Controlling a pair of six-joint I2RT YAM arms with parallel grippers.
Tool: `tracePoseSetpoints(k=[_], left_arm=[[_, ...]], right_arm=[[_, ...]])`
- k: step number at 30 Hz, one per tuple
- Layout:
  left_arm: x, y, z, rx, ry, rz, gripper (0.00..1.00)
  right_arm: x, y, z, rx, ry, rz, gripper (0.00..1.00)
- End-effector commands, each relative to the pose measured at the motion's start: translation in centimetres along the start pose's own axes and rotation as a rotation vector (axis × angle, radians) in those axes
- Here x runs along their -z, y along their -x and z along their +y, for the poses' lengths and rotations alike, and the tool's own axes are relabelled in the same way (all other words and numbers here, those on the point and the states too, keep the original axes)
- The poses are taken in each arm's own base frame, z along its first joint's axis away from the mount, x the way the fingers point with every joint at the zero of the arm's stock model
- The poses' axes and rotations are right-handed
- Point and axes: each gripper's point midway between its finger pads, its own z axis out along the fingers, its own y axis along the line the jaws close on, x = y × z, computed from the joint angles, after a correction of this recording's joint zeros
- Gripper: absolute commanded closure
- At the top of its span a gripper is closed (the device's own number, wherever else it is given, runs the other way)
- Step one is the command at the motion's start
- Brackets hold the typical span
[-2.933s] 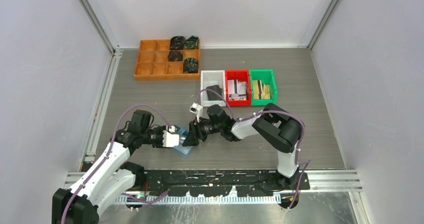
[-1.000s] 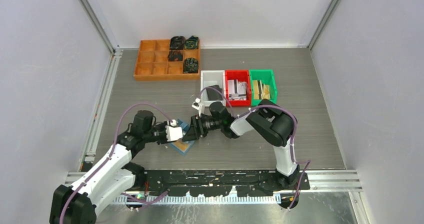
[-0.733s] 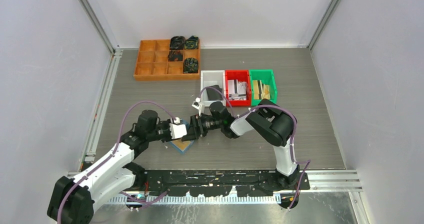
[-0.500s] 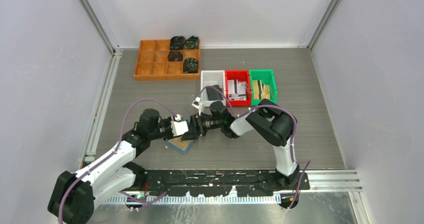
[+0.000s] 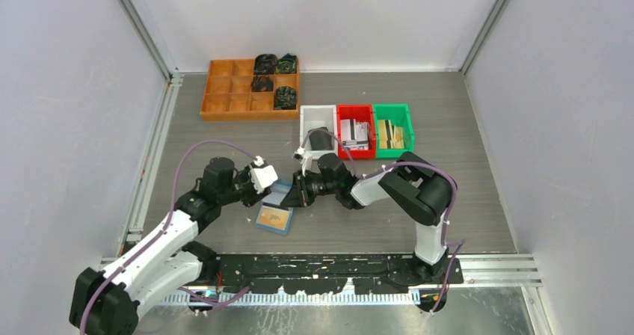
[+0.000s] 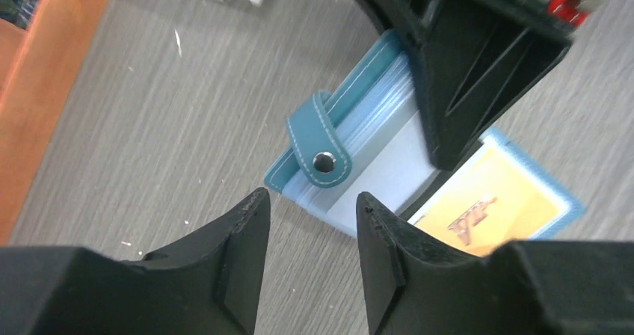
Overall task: Take the credit cards out of the card holder
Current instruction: Pick up the card holder from the center of the board.
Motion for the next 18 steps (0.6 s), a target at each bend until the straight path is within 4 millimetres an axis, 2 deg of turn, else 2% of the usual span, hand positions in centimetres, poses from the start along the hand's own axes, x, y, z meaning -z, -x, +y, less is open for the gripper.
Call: tracePoseSetpoints(k=[1, 7, 10, 13, 18], left_arm=[[2.8, 4.7, -0.6, 0.162, -0.041, -0.104, 0.52], [5.4, 7.3, -0.8, 0.265, -0.06, -0.123, 0.51], [7.1, 9.6, -1.2, 0.209, -0.118, -0.152, 0.54], [9.0, 11.0, -1.8, 0.135, -0.188, -0.146, 0.55], [11.7, 12.0, -4.4, 0.123, -0.37, -0.096, 0.58]], right_arm=[[1.4, 5.8, 4.0, 0.145, 0.074, -0.173, 0.9], [4.3, 8.7, 8.9, 0.267, 0.149, -0.238, 0.94], [5.4, 8.5, 11.0, 0.326, 0.187, -0.153, 0.94], [6.5, 7.9, 13.1, 0.359, 0.251, -0.071, 0.94], [7.8, 7.4, 15.3, 0.423, 0.286, 0.008, 0.94]])
